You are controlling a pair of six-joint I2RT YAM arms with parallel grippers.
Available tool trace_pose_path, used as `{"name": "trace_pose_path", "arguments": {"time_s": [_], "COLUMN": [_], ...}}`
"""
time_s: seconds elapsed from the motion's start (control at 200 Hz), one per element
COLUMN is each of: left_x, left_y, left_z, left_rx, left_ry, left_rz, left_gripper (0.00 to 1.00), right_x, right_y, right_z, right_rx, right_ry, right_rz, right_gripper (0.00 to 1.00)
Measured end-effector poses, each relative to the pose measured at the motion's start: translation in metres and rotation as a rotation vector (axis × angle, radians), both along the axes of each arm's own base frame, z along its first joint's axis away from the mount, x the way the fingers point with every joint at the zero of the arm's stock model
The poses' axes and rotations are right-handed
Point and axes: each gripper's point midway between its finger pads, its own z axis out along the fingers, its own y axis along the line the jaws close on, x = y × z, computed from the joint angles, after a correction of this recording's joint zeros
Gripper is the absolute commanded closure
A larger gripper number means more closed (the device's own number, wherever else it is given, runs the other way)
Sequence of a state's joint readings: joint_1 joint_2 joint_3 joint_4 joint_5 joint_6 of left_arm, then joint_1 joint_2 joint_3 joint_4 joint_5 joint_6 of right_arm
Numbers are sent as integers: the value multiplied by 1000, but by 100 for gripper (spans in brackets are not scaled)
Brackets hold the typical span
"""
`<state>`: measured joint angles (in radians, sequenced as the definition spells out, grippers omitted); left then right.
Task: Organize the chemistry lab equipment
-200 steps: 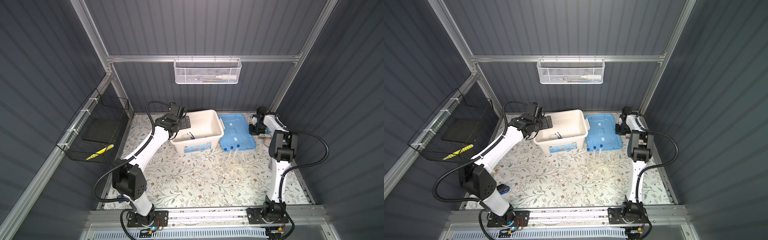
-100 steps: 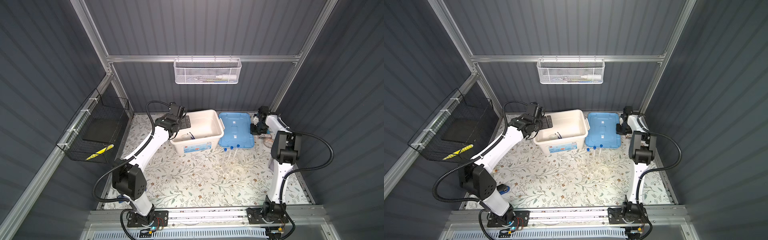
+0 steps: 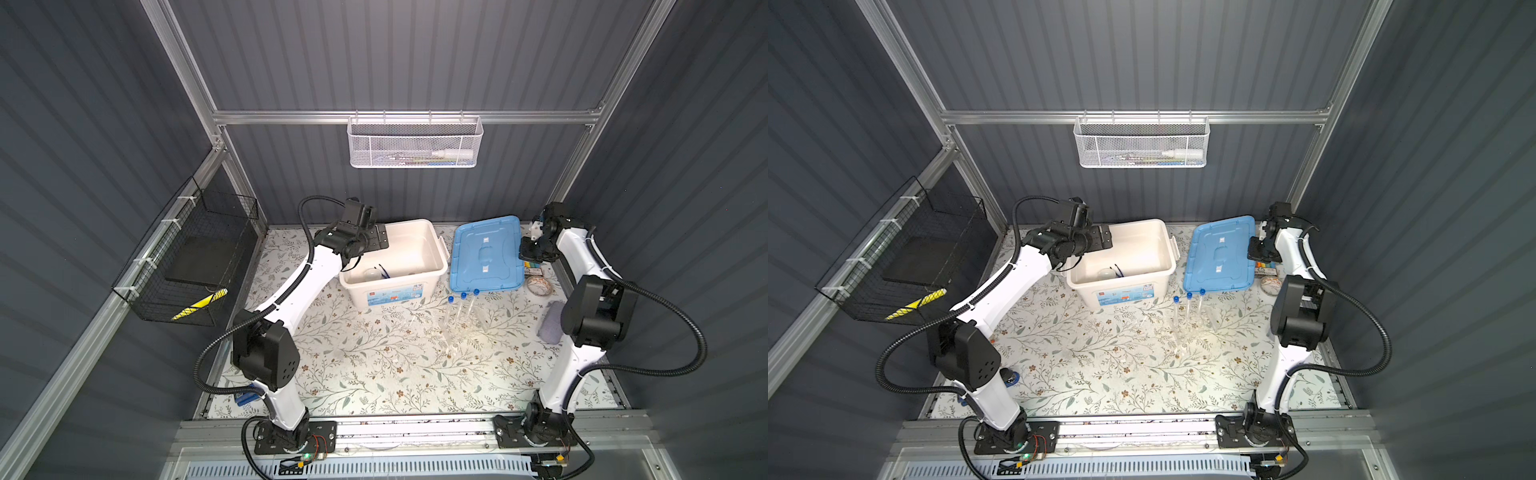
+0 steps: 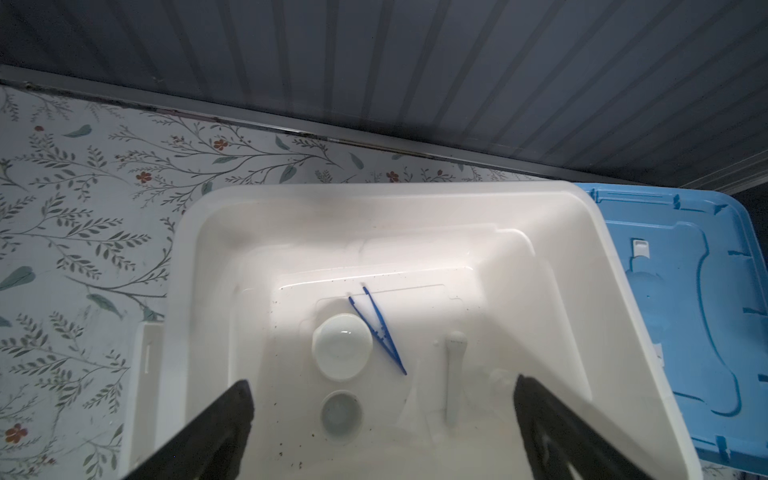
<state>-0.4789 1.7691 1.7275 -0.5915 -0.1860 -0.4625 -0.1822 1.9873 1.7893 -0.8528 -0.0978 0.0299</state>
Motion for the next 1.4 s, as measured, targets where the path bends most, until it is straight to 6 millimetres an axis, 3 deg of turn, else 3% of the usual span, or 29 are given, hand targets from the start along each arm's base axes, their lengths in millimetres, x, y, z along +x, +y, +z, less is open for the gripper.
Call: {"name": "trace_pose_path", "arguments": {"time_s": [0.405, 0.75, 0.855, 1.086, 1.401], "left_x": [7, 3, 2, -1, -13], "left_y": [-67, -97, -97, -94, -81], "left_z": [0, 6, 6, -10, -31], "left_rx": [-121, -175, -178, -161, -135], "left_ry": [34, 41, 44, 75, 122], "left_rz": [-188, -272, -271, -259, -222], "left_gripper": [0, 1, 0, 0, 0], "right_x": [-16, -21, -26, -47, -27], "right_y": [-1, -2, -1, 11, 21], "right_z": [47, 49, 37, -26, -65], "right_rx": [5, 2, 7, 38, 56], "right_ry": [-70, -51, -25, 116, 160], "right_rz": [-17, -16, -16, -11, -4], "right_gripper": [100, 100, 100, 100, 100]}}
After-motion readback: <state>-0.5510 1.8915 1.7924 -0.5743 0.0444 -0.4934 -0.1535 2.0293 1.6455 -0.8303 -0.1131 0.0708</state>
